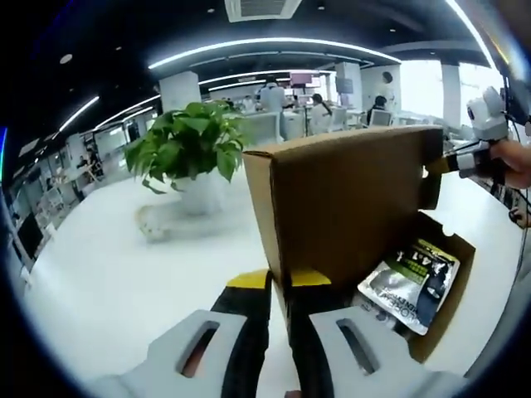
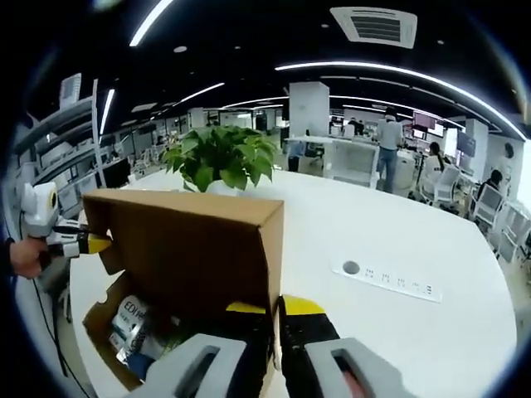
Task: Operate the shoe box by opening the lid, removing the specified soft item, and placing it in the target area until the item is outside and the box remains undamaged.
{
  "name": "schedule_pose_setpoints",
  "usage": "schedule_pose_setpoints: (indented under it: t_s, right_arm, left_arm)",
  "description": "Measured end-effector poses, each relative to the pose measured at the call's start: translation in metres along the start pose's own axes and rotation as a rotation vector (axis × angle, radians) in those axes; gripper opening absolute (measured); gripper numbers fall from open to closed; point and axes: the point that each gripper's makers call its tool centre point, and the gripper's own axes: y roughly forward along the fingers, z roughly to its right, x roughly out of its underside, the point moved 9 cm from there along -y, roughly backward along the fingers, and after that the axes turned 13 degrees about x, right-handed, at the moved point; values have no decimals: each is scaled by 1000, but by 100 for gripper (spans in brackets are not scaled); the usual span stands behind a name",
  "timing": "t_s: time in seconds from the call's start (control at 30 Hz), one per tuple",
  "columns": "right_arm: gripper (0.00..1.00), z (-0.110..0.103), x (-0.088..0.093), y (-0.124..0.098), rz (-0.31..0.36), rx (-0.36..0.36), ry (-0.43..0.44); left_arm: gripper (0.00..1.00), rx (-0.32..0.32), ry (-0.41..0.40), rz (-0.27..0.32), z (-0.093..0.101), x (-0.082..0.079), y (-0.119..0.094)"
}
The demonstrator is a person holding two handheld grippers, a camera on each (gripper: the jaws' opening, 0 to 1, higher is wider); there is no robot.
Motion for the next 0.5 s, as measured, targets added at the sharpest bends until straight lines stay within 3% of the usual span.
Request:
schedule_pose_setpoints:
  t_s: [0.5]
  right_arm:
    - [0, 1, 6, 14, -32, -1, 3]
  left_arm:
    - [3, 9, -31, 3, -1, -6, 3]
